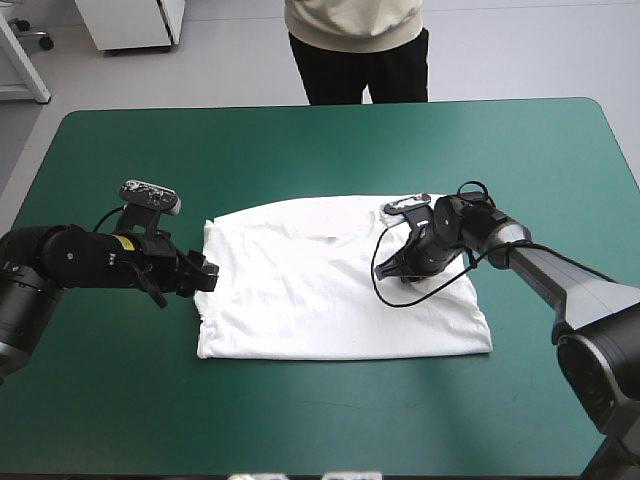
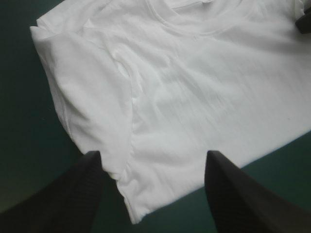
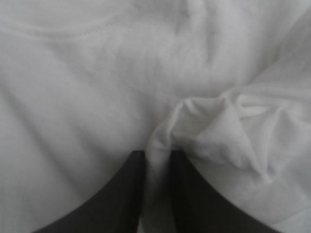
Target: Fold the cloth
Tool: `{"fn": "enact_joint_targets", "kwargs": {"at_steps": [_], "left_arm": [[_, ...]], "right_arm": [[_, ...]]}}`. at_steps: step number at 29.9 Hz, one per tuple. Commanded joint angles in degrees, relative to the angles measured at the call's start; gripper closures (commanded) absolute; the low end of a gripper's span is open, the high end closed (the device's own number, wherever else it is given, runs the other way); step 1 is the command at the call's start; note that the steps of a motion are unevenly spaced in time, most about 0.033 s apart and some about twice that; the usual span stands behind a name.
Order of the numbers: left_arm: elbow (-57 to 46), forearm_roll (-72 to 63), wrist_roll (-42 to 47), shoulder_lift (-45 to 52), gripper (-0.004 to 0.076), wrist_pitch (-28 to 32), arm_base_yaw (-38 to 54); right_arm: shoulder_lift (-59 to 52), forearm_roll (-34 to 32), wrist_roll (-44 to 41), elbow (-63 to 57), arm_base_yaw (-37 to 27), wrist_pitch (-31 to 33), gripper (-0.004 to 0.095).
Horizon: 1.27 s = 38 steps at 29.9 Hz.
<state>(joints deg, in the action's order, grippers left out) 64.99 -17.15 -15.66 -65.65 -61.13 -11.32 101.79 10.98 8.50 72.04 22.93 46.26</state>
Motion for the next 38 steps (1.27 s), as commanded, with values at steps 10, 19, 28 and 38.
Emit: {"fn": "enact_joint_targets", "kwargs": {"at_steps": [10,19,28,38], "left_arm": [[1.73,-0.68,1.06,1.25,0.0272,-2.19,0.02],[-10.02,2.07,6.22,4.85,0.0272,-0.06,0.02],[-26.57,-0.08,10.73,4.61,0.0272,15.49,0.02],[-26.93,-1.15,9.13,-2.26,0.0317,17.06,0.02]], "right_arm": [[-17.44,-2.85,-0.57,1.44,0.0,1.39,0.048],[-34.72,-5.89,-3.86,1.09,0.0,14.67,0.048],[-46.0,-6.24,-8.5,-11.05,0.0,13.41,0.0481],[-47.45,-6.22,-9.85,-23.37,0.0,7.31,0.0494]]}}
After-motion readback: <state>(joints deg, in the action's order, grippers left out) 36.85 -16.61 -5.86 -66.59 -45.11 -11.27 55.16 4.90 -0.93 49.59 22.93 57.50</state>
